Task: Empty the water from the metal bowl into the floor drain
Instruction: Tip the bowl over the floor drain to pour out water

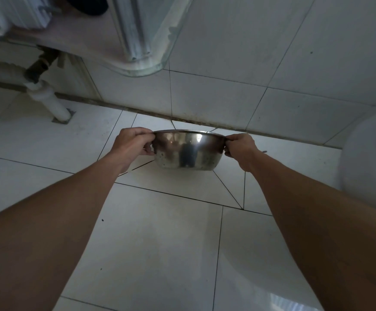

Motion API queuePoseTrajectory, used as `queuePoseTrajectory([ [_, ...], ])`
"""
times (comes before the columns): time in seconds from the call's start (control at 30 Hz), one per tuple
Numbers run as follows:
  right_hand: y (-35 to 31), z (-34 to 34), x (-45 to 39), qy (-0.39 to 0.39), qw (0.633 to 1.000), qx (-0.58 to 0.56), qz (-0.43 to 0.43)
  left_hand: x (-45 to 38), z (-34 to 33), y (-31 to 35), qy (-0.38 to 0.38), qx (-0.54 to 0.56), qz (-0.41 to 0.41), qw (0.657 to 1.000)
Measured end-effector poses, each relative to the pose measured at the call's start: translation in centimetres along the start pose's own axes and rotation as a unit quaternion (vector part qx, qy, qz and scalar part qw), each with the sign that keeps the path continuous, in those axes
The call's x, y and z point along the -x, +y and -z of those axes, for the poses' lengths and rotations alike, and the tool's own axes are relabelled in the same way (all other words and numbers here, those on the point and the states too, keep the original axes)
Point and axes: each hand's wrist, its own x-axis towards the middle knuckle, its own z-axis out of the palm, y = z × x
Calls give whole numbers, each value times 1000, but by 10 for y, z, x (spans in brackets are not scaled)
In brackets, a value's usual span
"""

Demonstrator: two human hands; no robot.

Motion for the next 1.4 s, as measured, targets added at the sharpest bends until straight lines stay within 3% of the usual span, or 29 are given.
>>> queuePoseTrajectory([
  [0.6, -21, 3, 6, 85, 992, 0, 97, -11, -15, 16, 56, 3, -53, 997],
  [0.97, -23, 0, 6, 105, 990, 0, 96, -13, -16, 19, 73, 6, -9, 997],
  [1.4, -29, 2, 10, 140, 989, -8, 56, -13, -19, 19, 62, 85, 28, 994],
])
